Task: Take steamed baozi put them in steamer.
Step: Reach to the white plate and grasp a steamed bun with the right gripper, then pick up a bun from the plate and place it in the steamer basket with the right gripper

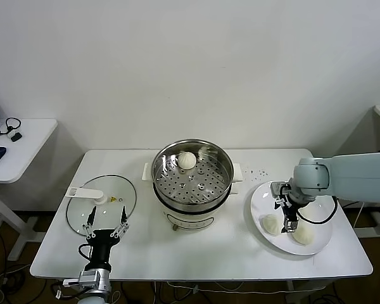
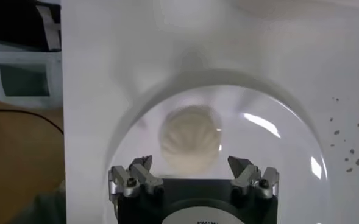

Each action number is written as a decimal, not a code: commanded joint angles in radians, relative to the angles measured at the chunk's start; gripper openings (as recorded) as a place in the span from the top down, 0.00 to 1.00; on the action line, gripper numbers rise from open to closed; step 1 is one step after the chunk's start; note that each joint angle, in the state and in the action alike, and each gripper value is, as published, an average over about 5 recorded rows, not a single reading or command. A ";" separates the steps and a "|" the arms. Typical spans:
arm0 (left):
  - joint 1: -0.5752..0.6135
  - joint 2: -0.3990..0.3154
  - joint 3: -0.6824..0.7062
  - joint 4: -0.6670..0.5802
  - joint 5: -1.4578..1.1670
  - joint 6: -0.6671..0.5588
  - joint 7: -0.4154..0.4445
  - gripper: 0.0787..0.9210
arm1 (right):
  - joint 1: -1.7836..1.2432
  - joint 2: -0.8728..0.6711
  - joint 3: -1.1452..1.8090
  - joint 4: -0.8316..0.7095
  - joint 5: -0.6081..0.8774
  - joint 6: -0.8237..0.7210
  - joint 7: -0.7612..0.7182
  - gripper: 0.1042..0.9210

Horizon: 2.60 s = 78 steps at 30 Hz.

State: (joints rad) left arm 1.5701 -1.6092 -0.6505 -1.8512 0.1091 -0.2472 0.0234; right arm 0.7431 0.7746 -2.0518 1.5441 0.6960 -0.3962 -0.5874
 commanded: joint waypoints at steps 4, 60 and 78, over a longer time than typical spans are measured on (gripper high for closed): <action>0.000 -0.003 -0.001 0.004 0.006 -0.003 0.000 0.12 | -0.107 -0.003 0.070 -0.030 -0.027 -0.013 0.012 0.12; -0.009 0.001 0.017 0.000 0.025 0.001 0.001 0.12 | 0.586 0.154 -0.162 0.138 0.216 0.078 -0.145 0.44; 0.001 0.016 0.017 -0.014 0.021 0.002 0.006 0.12 | 0.461 0.405 0.119 0.015 0.396 0.003 -0.110 0.43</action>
State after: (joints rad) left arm 1.5670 -1.6092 -0.6287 -1.8609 0.1327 -0.2429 0.0294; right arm 1.2510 1.0349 -2.0629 1.6406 1.0046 -0.3674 -0.7084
